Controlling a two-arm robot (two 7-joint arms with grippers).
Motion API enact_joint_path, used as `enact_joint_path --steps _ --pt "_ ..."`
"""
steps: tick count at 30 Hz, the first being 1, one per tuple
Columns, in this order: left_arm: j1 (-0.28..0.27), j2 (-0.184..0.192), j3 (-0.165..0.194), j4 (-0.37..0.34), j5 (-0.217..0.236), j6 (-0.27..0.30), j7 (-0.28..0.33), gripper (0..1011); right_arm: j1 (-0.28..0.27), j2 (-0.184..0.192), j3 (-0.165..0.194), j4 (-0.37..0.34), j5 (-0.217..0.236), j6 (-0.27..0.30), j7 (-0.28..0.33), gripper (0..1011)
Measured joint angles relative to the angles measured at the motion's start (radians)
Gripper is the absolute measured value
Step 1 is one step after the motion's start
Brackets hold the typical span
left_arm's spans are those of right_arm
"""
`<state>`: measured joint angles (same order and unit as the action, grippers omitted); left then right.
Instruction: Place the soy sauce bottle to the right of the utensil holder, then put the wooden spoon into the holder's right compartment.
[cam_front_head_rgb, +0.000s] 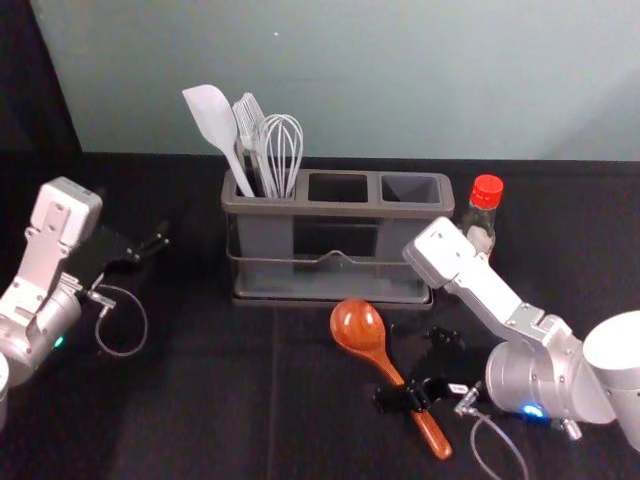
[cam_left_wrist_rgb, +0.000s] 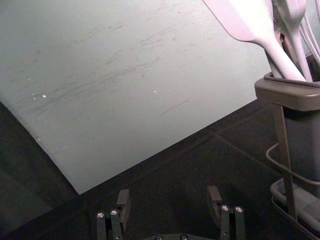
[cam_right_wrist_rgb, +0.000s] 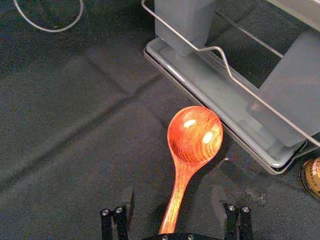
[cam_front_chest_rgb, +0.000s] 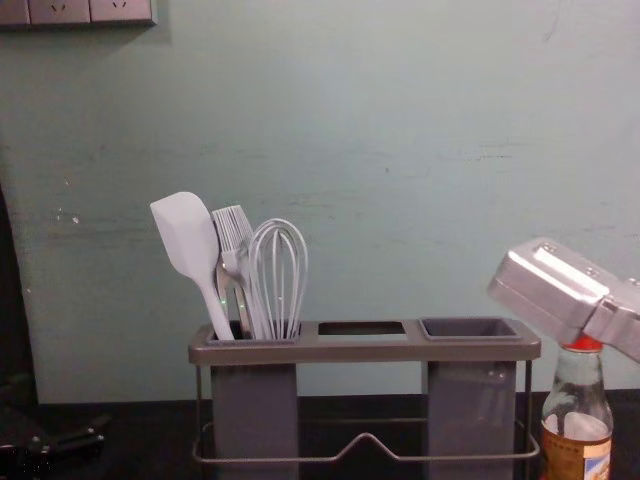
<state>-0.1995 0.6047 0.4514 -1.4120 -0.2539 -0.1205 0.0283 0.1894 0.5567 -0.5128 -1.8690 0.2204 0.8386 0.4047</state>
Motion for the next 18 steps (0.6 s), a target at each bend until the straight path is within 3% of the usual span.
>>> enact_joint_path --steps 18 --pt "0.0 0.0 0.0 0.0 0.0 0.0 0.0 1005 -0.03 -0.063 0.035 0.031 -0.044 -0.004 -0.034 1003"
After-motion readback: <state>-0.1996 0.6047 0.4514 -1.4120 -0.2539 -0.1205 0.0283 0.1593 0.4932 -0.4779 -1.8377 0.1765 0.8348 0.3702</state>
